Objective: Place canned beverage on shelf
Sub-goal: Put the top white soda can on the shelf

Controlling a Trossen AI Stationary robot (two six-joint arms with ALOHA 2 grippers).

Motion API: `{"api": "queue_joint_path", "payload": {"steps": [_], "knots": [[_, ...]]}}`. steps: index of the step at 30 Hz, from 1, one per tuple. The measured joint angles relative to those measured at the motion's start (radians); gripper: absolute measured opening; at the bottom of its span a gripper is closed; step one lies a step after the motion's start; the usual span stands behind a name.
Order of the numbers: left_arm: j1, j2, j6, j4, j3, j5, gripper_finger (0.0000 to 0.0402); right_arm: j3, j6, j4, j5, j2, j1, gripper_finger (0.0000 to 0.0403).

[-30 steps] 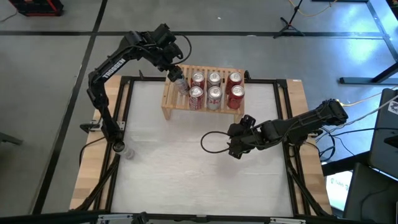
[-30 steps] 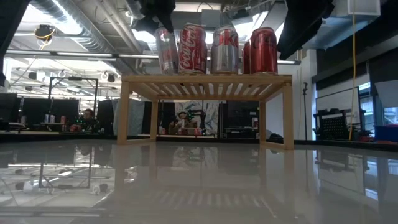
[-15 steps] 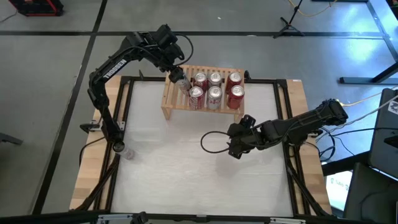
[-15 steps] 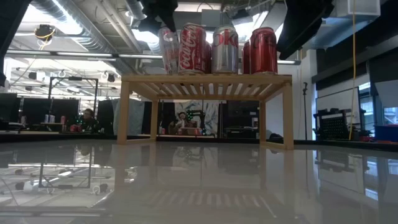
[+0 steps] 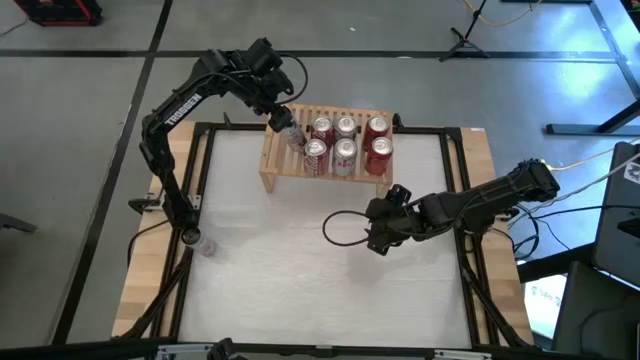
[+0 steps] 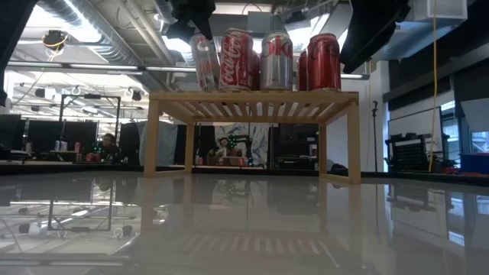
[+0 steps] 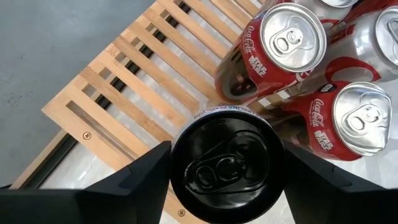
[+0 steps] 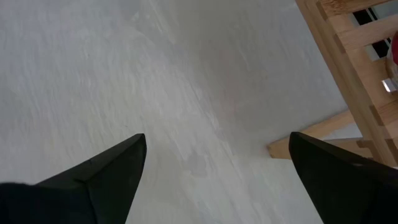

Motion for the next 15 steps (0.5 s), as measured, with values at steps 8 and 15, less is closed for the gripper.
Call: {"api": "queue_joint_path", "payload": {"steps": [8,15], "knots": [[0.001,0.0,0.001,0.002,0.0,-0.003,0.0292,0.0,0.0,0.0,0.007,0.0,0.0,0.0382],[-0.001,0.0,0.001,0.025,0.0,0.026,0.0298,0.0,0.0,-0.001,0.023,0.0,0.0,0.0382]]}}
